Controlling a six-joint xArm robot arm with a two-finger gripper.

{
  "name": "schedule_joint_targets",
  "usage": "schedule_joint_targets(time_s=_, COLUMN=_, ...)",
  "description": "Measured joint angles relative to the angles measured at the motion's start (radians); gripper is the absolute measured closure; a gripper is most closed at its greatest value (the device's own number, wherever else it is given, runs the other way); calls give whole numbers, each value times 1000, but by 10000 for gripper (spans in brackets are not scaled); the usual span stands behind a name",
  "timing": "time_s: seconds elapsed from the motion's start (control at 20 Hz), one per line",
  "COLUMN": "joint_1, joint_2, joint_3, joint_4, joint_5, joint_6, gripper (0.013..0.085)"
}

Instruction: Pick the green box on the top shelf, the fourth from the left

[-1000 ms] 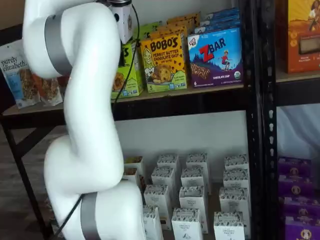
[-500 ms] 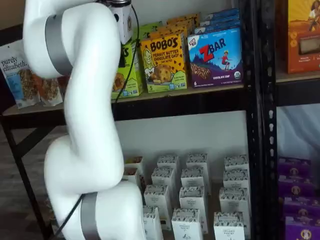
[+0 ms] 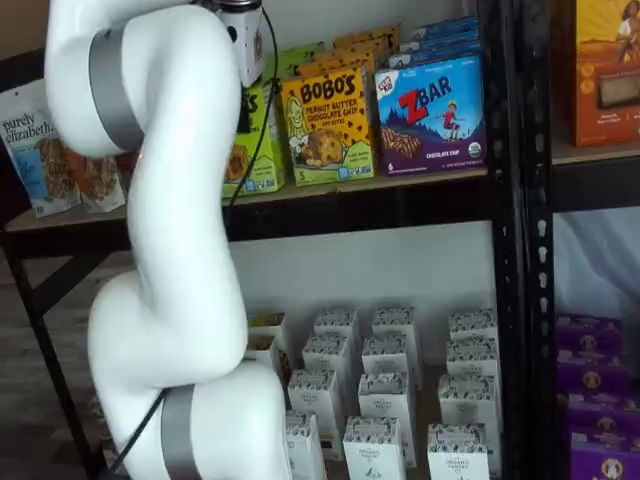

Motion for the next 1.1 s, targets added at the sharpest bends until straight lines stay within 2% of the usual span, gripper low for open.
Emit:
schedule_joint_targets(time_s=0.55, joint_1=1, joint_2=-1, joint_3=-5, joint_4=0, joint_5=13, joint_6=2, gripper=490)
schedule_joint_targets(time_s=0.65, joint_1=0, joint_2=-3, joint_3=-4, joint_4=1, joint_5=12, joint_6=1, gripper=570)
schedule_joint_targets(time_s=0.7, joint_1=-1, joint_2=-3, joint_3=-4, joint_4=2, joint_5=13, joint_6=1, gripper=570)
schedule_joint_targets(time_s=0.75, joint_1=-2, joint_2=-3, joint_3=-4, joint_4=2, joint_5=13, joint_6=0, gripper=610)
schedule_joint_targets(time_s=0.85, joint_1=-3, joint_2=-4, joint_3=-4, joint_4=3, joint_5=13, joint_6=-1, gripper=610)
schedule_joint_targets(time_s=0.9, joint_1=-3, joint_2=-5, joint_3=-4, joint_4=4, joint_5=13, joint_6=-1, gripper=650)
schedule_joint_targets(time_s=1.1, joint_1=-2, joint_2=-2, joint_3=-9, joint_4=3, joint_5=22, joint_6=0, gripper=650)
